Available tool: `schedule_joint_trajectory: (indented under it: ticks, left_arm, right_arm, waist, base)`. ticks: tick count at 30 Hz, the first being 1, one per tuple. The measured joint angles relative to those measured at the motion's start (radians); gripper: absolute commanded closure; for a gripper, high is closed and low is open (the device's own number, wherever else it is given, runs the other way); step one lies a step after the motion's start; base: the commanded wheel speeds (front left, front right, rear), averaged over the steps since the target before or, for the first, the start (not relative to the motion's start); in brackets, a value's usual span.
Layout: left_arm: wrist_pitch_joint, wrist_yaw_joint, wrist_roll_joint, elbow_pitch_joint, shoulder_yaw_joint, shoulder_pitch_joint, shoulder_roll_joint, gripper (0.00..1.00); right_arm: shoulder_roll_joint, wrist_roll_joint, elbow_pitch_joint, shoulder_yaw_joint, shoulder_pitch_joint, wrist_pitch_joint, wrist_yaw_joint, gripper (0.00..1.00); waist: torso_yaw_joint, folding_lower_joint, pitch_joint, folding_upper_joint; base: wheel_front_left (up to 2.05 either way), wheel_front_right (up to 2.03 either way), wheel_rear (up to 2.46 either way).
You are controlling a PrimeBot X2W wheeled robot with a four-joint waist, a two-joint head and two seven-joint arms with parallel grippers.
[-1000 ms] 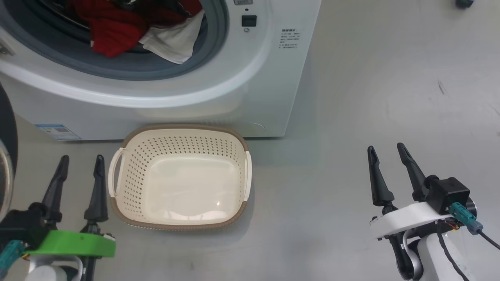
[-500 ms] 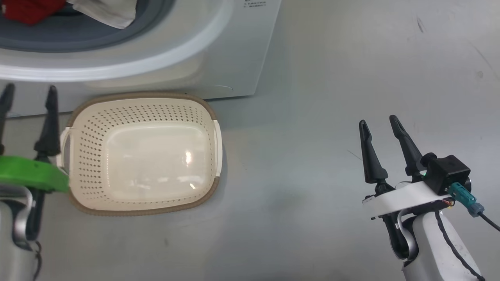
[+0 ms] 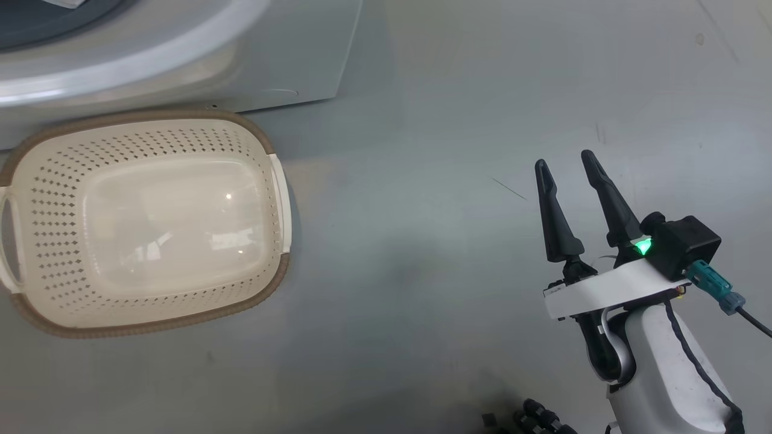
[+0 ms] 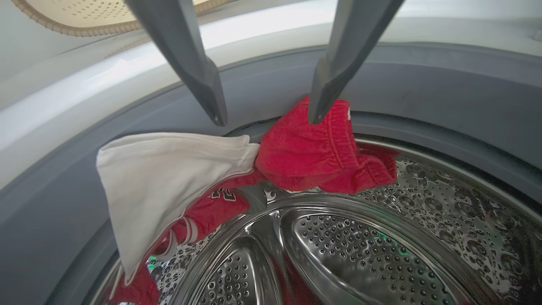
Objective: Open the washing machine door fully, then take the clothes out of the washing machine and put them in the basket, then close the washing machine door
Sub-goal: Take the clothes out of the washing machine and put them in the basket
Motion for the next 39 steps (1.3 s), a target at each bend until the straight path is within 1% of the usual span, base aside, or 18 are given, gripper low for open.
schedule_joint_trajectory:
  ticks: [6, 11, 15, 17, 21, 27, 34, 35, 36, 37, 39]
  left_arm:
    - [0.049, 0.013, 0.037, 0.052, -0.001, -0.102, 0.035, 0.00]
    - [0.082, 0.015, 0.051, 0.095, -0.012, -0.178, 0.040, 0.00]
    - [0.109, 0.030, 0.071, 0.127, -0.022, -0.242, 0.048, 0.00]
    - [0.122, 0.040, 0.102, 0.145, -0.028, -0.267, 0.069, 0.00]
    - [0.142, 0.041, 0.140, 0.185, -0.044, -0.304, 0.110, 0.00]
    - [0.166, 0.041, 0.177, 0.252, -0.066, -0.351, 0.124, 0.00]
    - [0.182, 0.041, 0.178, 0.295, -0.080, -0.395, 0.125, 0.00]
    - [0.182, 0.041, 0.178, 0.307, -0.081, -0.407, 0.123, 0.07]
    - [0.182, 0.041, 0.178, 0.307, -0.081, -0.407, 0.123, 0.67]
    - [0.182, 0.041, 0.178, 0.313, -0.081, -0.415, 0.121, 1.00]
    - [0.181, 0.041, 0.178, 0.322, -0.085, -0.426, 0.114, 1.00]
  right_arm:
    - [0.001, 0.027, -0.006, 0.026, -0.018, 0.000, -0.002, 0.00]
    - [0.001, 0.041, -0.009, 0.033, -0.036, 0.000, -0.017, 0.00]
    - [0.001, 0.041, -0.013, 0.037, -0.047, 0.000, -0.020, 0.00]
    - [0.002, 0.042, -0.015, 0.047, -0.058, 0.000, -0.020, 0.00]
    - [0.002, 0.054, -0.020, 0.056, -0.076, 0.000, -0.028, 0.00]
    - [0.002, 0.064, -0.021, 0.059, -0.077, -0.001, -0.036, 0.00]
    - [0.002, 0.066, -0.021, 0.064, -0.083, -0.003, -0.041, 0.00]
    - [0.002, 0.066, -0.022, 0.064, -0.089, -0.003, -0.043, 0.00]
    - [0.002, 0.066, -0.022, 0.064, -0.089, -0.003, -0.043, 0.00]
    - [0.002, 0.066, -0.022, 0.064, -0.093, -0.003, -0.043, 0.00]
    - [0.002, 0.066, -0.022, 0.064, -0.096, -0.003, -0.044, 0.00]
  waist:
    - [-0.032, 0.0000, 0.040, 0.0000]
    - [-0.050, 0.0000, 0.069, 0.0000]
    - [-0.058, 0.0001, 0.089, 0.0000]
    - [-0.060, 0.0001, 0.099, 0.0000]
    - [-0.066, 0.0001, 0.115, 0.0000]
    - [-0.071, 0.0000, 0.127, 0.0000]
    - [-0.072, 0.0001, 0.138, 0.0000]
    - [-0.073, 0.0001, 0.141, 0.0000]
    - [-0.073, 0.0001, 0.141, 0.0000]
    - [-0.073, 0.0001, 0.142, 0.0000]
    - [-0.073, 0.0001, 0.144, 0.0000]
  base:
    - [0.00, 0.00, 0.00]
    - [0.00, 0.00, 0.00]
    - [0.00, 0.00, 0.00]
    - [0.00, 0.00, 0.00]
    - [0.00, 0.00, 0.00]
    - [0.00, 0.00, 0.00]
    - [0.00, 0.00, 0.00]
    - [0.00, 0.00, 0.00]
    - [0.00, 0.00, 0.00]
    - [0.00, 0.00, 0.00]
    - [0.00, 0.00, 0.00]
